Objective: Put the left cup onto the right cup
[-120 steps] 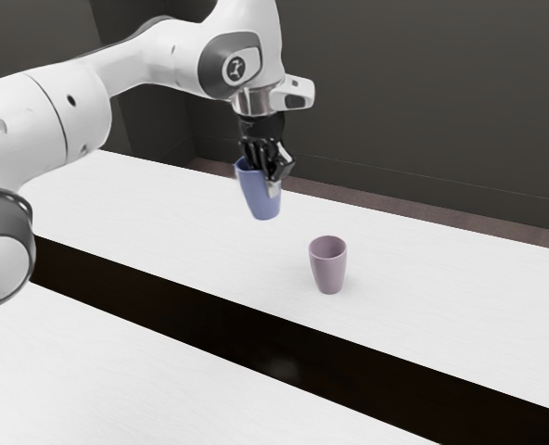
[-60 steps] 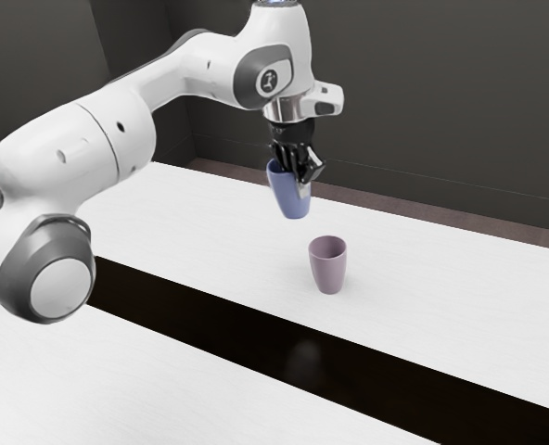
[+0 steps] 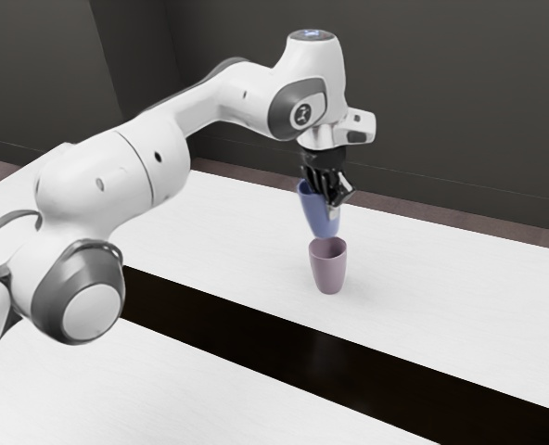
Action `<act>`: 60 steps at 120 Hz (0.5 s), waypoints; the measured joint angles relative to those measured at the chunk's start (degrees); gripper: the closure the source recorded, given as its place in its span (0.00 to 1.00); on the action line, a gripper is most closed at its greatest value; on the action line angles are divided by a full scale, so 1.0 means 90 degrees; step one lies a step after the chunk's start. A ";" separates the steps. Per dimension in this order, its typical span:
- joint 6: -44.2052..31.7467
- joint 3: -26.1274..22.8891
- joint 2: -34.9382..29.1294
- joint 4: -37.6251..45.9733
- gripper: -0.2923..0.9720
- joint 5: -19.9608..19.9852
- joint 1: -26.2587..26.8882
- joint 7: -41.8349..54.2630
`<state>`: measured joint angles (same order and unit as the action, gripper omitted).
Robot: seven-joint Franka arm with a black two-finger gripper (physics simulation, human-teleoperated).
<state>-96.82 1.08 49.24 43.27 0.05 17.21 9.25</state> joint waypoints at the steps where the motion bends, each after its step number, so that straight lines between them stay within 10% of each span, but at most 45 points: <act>1: -0.0004 0.0004 0.0006 -0.0007 0.85 0.0000 0.0001 0.0000; 60: -0.0089 0.0004 0.0219 -0.0012 0.85 0.0000 0.0010 -0.0003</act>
<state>-97.62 1.12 51.21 43.16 0.06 17.30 9.23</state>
